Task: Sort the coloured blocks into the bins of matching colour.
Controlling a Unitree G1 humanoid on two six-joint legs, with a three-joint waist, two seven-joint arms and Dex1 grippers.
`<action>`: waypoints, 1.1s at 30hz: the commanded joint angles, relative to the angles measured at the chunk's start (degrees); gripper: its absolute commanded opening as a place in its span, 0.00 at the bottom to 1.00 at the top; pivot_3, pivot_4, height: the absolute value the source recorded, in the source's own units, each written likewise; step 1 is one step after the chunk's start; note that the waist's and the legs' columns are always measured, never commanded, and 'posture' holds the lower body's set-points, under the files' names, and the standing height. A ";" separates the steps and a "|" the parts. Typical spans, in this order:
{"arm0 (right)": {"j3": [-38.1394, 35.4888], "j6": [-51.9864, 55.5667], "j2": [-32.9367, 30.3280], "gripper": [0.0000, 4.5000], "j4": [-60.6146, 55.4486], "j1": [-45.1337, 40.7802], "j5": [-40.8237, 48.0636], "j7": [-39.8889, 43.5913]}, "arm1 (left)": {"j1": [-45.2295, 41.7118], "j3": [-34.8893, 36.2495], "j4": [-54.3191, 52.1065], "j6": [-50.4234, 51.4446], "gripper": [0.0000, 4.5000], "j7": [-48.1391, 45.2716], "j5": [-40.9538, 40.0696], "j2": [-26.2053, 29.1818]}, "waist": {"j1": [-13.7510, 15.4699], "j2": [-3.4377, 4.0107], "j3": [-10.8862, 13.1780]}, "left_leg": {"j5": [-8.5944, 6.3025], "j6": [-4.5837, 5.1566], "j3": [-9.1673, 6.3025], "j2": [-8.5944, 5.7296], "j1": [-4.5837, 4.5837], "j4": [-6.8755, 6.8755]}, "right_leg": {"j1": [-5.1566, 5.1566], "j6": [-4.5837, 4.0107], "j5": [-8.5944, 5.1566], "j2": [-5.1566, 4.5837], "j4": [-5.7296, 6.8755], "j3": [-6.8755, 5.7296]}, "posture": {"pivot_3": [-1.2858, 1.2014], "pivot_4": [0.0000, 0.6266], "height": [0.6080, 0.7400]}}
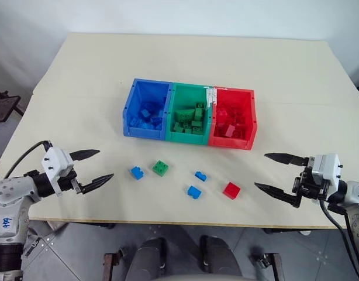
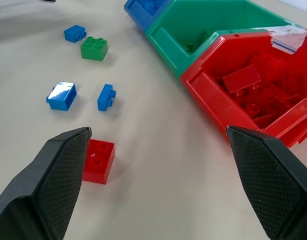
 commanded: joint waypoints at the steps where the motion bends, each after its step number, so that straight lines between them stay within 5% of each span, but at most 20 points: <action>1: -2.21 0.26 0.48 1.00 -0.60 0.22 1.05 -0.57 | -0.38 -0.50 -2.04 -0.62 1.00 0.72 0.00 -0.90 | 0.31 0.00 0.00 | 0.00 0.00 0.00 0.00 0.00 0.01 | 0.00 0.00 0.00 0.00 0.00 -0.03 | 0.52 0.24 1.00; 14: -11.55 -7.95 -3.29 1.00 7.43 11.34 -4.20 5.03 | -8.10 -18.31 -15.35 3.88 1.00 -7.70 -1.19 -5.88 | 2.30 0.00 0.00 | -0.41 0.00 0.33 -0.09 0.01 0.70 | 0.28 0.08 0.04 -0.24 -0.03 -0.70 | 0.52 0.24 1.00; 22: -2.59 -0.48 -1.53 1.00 1.14 6.83 -4.77 1.69 | -9.25 -20.85 -14.89 3.36 1.00 -6.85 -0.36 -7.88 | 0.90 0.01 0.00 | -0.21 0.23 0.51 0.01 0.18 0.73 | 0.28 0.02 0.07 -0.25 0.13 -0.64 | 0.52 0.24 1.00; 25: 6.17 8.13 0.98 1.00 -5.52 3.51 -5.22 -2.98 | -5.99 -16.55 -14.72 2.66 1.00 -6.36 -1.05 -5.66 | 0.74 0.01 0.00 | -0.23 0.17 0.49 0.07 0.18 0.72 | 0.23 -0.01 0.08 -0.28 0.17 -0.64 | 0.52 0.24 1.00; 33: 16.36 10.96 3.51 1.00 -4.76 -1.79 -10.67 -4.91 | -0.49 -10.45 -13.08 0.60 1.00 -5.99 -0.69 -2.79 | 1.32 0.08 0.04 | -0.46 -0.05 0.46 0.10 0.02 0.74 | 0.08 -0.07 0.08 -0.37 0.07 -0.83 | 0.52 0.24 1.00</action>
